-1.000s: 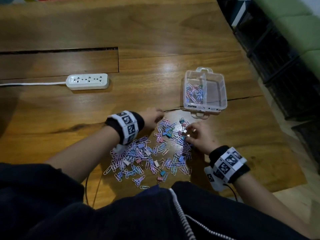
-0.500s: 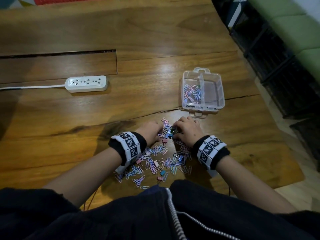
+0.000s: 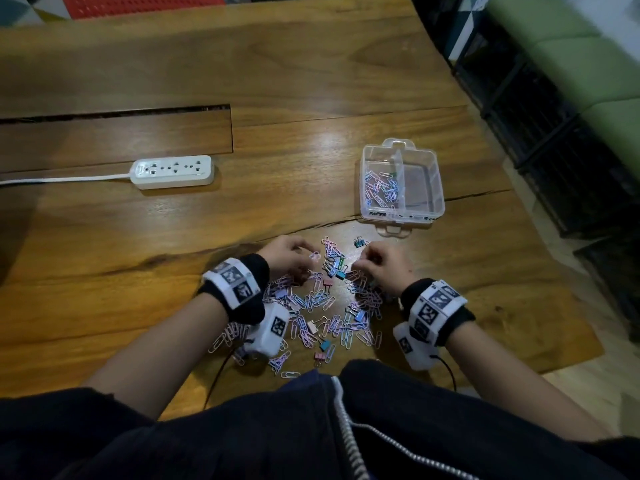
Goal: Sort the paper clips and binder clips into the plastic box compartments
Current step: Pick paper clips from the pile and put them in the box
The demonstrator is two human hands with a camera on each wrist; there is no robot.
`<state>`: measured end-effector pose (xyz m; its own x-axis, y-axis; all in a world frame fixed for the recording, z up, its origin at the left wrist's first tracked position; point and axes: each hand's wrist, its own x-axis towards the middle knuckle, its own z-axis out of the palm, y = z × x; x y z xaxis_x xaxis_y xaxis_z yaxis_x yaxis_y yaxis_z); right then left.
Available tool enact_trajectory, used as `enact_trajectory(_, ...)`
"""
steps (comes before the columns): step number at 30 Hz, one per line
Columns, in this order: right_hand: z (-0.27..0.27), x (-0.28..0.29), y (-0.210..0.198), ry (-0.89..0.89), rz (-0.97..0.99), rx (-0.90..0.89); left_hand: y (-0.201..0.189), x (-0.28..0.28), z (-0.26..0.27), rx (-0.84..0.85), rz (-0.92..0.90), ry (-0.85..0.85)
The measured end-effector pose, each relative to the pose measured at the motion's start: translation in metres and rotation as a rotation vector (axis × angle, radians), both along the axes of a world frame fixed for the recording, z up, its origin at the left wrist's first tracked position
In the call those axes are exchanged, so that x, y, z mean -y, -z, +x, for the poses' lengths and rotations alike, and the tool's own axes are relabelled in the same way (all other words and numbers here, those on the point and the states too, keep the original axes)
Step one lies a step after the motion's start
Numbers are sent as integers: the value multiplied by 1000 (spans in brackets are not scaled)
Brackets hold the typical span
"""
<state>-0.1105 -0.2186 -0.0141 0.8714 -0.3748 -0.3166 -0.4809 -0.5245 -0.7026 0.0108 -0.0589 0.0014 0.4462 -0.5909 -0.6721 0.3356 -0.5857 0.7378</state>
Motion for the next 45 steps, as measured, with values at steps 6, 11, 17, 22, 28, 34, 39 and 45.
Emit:
enact_trajectory(6,-3,9,-11,184,255,20,0,2,0,-547,-173,-372)
enact_trajectory(11,-7,10,-15,104,-31,-111,3,9,-7,-700,-199,-423)
enact_trajectory(17,-11,6,-10,235,320,-57,4,9,-5,-792,-196,-473)
enact_trajectory(22,-7,-5,-13,150,385,-92,0,12,-6,-494,-98,-328)
enact_trajectory(28,-2,-12,1,-209,-338,-241,-2,21,-14,275,133,177)
enact_trajectory(34,-8,-10,5,-186,-350,-200,0,26,-14,842,348,623)
enact_trajectory(39,-5,-10,2,-418,-600,-272,1,32,-16,962,363,741)
enact_trajectory(45,-1,-3,4,-242,-292,-199,6,29,-15,914,354,749)
